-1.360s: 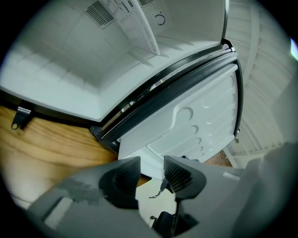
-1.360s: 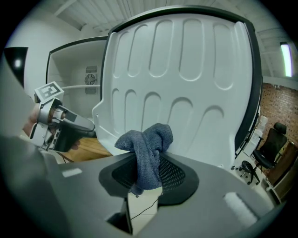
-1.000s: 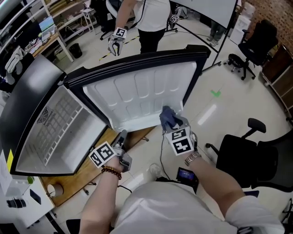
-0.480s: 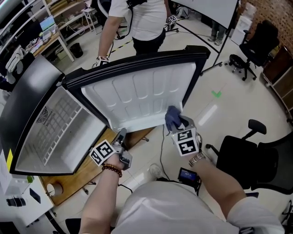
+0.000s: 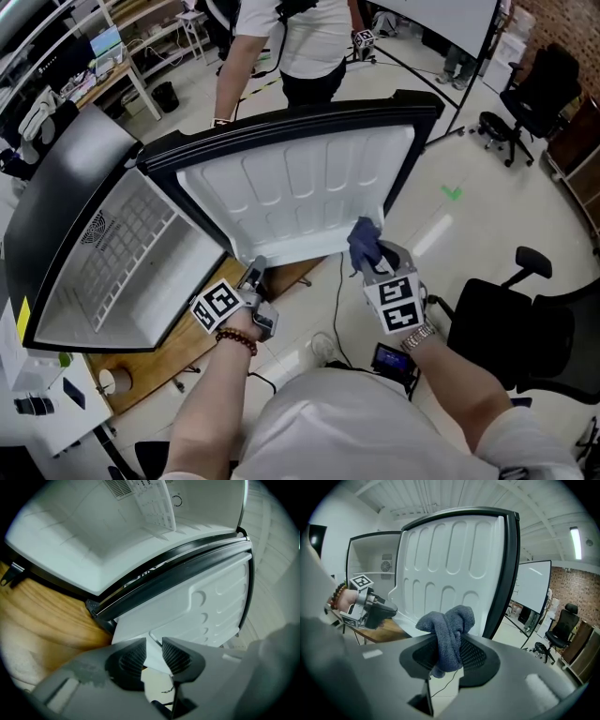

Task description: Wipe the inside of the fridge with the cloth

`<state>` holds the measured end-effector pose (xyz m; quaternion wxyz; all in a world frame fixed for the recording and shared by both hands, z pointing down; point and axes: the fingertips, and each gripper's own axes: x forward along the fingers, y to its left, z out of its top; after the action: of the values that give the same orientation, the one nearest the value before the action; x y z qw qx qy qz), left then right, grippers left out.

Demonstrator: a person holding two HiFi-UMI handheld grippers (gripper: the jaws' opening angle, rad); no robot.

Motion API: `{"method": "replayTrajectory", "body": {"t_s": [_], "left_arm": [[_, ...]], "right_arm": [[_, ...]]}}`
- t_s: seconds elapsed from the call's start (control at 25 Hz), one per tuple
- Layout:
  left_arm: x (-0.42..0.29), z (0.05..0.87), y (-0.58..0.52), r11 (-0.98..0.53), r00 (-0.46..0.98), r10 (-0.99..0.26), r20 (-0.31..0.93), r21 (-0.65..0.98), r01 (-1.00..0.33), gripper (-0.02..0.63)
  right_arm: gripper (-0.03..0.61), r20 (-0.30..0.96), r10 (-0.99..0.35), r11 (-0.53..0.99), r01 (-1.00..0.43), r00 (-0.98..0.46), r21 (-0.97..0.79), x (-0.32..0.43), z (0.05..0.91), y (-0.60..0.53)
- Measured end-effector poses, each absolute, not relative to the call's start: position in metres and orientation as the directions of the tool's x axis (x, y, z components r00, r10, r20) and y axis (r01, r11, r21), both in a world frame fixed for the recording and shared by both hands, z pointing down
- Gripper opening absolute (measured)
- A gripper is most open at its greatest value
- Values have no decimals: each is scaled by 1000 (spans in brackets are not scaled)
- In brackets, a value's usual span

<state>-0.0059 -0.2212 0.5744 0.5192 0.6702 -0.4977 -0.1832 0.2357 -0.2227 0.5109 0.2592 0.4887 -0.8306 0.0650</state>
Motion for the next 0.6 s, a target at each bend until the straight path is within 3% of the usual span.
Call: {"method": "replayTrajectory", "body": {"t_s": [0.12,0.6], "left_arm": [[-5,571,-221,24,443,-858,258,883,-468,67],[1,562,-198,-34,511,-829,228,891,-452,51]], "right_arm": [[112,481,-771,539,-830,-418,142,229,505,-212],[112,464,-651,725,-674,-600,145,166,516,-147]]}}
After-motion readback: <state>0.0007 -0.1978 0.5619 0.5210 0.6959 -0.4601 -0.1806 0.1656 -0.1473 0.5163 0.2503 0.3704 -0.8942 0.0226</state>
